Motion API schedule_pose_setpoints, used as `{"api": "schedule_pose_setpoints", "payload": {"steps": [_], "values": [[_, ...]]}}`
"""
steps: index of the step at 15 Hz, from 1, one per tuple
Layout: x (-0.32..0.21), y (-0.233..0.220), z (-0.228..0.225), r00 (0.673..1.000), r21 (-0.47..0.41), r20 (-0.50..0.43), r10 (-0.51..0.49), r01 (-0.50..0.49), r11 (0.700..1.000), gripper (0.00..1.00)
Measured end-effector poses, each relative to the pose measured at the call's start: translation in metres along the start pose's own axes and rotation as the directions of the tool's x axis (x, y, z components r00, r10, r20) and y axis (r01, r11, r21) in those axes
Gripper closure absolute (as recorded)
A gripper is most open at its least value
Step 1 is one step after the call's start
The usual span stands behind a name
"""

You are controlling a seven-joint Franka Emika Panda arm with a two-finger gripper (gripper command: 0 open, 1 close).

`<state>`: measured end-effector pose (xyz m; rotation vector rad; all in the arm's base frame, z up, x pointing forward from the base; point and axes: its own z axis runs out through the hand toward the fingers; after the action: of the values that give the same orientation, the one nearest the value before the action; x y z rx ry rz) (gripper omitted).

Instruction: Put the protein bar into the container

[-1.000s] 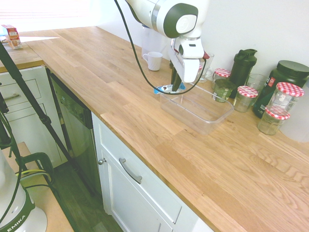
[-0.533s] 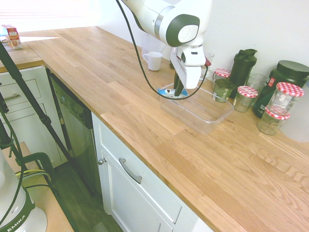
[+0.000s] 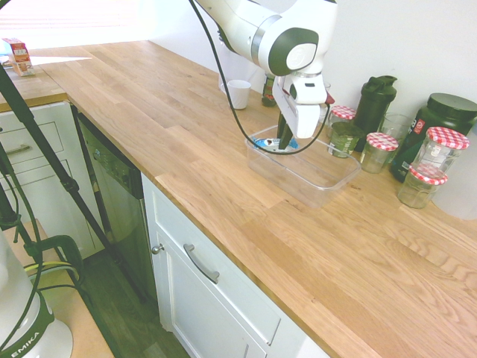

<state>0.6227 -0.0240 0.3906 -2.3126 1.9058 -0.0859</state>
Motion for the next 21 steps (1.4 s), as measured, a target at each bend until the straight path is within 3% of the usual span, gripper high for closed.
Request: {"api": "schedule_pose_setpoints", "payload": {"steps": [12,13,21], "values": [[0.011,-0.006,0.034,1.0,-0.021,-0.006,0.013,-0.013,1.0,1.0],[0.011,-0.006,0.036,1.0,-0.023,-0.006,0.013,-0.013,1.0,0.0],[0.013,-0.006,0.041,1.0,-0.02,-0.009,0.015,-0.015,1.0,0.0]]}}
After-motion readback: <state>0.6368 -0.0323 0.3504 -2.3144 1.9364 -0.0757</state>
